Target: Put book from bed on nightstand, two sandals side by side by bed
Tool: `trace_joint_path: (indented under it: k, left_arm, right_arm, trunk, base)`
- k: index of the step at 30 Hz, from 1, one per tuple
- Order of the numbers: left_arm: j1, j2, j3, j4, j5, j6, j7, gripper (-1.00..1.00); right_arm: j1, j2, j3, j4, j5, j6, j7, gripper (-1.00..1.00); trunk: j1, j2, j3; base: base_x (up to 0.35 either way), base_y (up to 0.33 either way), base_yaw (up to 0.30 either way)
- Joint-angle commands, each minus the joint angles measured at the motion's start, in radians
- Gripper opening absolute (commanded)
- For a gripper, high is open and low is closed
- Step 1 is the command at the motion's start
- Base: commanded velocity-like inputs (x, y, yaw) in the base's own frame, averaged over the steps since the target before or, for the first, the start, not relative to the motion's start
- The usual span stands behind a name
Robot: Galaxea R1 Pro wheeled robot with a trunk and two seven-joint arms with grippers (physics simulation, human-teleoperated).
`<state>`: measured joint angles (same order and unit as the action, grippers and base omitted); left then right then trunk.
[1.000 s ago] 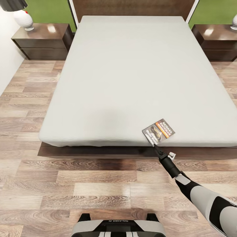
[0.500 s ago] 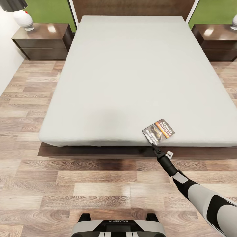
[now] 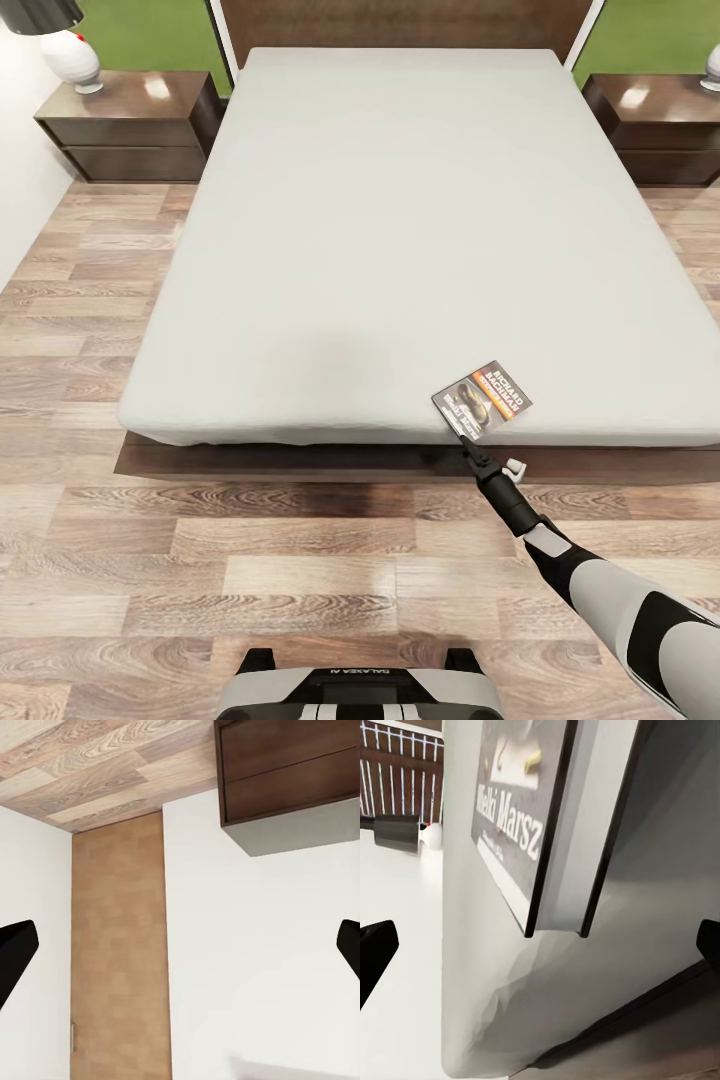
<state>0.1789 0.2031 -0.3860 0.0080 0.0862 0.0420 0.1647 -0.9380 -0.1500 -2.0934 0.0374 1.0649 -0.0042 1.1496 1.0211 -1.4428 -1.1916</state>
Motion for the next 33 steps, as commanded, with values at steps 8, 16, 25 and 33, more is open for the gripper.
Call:
trace_joint_path:
  k: [8,16,25,33]
  left_arm:
    - [0.001,0.000,-0.008,-0.002,0.009,0.004,0.003,1.00]
    - [0.001,-0.001,-0.009,-0.002,0.009,0.004,0.003,1.00]
    - [0.001,-0.001,-0.009,-0.002,0.009,0.004,0.003,1.00]
    - [0.001,-0.001,-0.009,-0.002,0.008,0.004,0.003,1.00]
  right_arm:
    - [0.000,-0.001,-0.008,0.001,0.009,0.000,0.001,1.00]
    - [-0.002,-0.002,-0.008,0.001,0.009,0.000,0.000,1.00]
    - [-0.009,-0.002,-0.008,0.001,0.009,0.000,-0.001,1.00]
    - [-0.016,-0.002,-0.008,0.001,0.009,0.000,-0.006,1.00]
  trunk:
    - [0.000,0.000,0.000]
    - [0.000,0.000,0.000]
    - [0.000,0.000,0.000]
    - [0.000,0.000,0.000]
  base:
    - [0.000,0.000,0.000]
    - [0.000,0.000,0.000]
    - [0.000,0.000,0.000]
    - [0.000,0.000,0.000]
